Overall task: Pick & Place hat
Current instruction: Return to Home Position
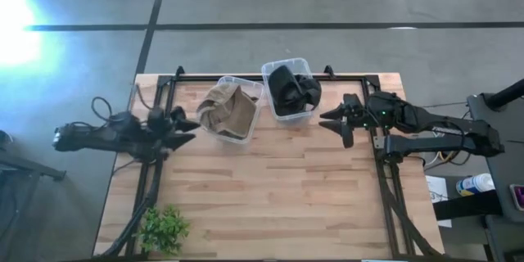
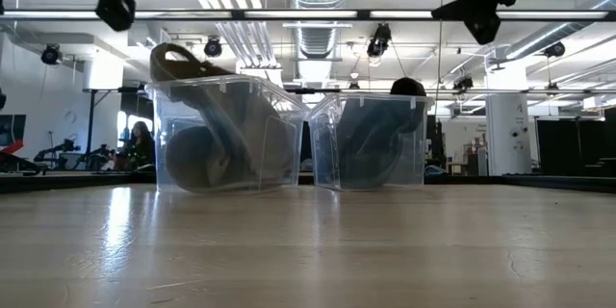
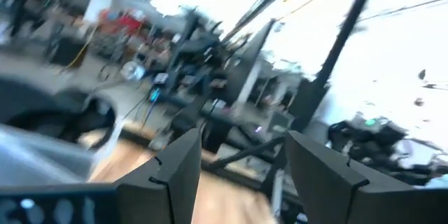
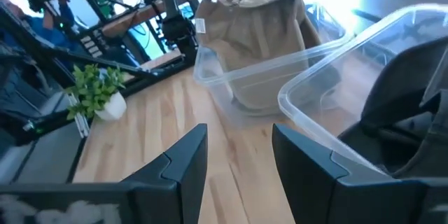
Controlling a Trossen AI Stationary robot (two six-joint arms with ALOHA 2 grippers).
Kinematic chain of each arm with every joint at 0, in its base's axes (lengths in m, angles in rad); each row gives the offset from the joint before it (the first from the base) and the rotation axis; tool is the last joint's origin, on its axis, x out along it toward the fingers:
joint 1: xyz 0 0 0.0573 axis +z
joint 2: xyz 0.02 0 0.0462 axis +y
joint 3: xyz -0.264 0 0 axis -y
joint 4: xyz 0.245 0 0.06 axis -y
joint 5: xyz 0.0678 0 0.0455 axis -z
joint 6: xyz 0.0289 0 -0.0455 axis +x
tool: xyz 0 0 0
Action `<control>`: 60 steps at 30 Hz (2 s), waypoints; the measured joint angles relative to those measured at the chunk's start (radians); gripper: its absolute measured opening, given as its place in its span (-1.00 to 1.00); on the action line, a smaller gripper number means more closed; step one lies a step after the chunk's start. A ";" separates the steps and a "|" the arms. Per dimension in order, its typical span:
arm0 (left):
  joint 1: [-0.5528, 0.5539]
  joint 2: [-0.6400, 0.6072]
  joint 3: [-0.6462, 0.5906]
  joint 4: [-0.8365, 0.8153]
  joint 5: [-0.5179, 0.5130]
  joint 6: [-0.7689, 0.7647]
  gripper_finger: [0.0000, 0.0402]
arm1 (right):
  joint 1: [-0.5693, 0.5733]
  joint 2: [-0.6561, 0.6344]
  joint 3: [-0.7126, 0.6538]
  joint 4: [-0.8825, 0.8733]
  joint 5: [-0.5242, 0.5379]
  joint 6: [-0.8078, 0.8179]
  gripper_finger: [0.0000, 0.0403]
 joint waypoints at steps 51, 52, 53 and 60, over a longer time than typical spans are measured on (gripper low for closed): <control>-0.001 -0.108 -0.249 -0.021 -0.183 0.105 0.01 | -0.001 0.557 -0.045 0.120 -0.003 0.009 -0.23; -0.004 -0.114 -0.249 -0.018 -0.156 0.153 0.01 | -0.001 0.574 -0.046 0.119 -0.003 0.009 -0.23; -0.010 -0.128 -0.252 -0.016 -0.138 0.195 0.01 | -0.001 0.586 -0.046 0.119 -0.003 0.009 -0.23; 0.068 -0.254 -0.298 -0.053 -0.014 0.260 0.01 | -0.001 0.693 -0.045 0.124 -0.003 0.009 -0.23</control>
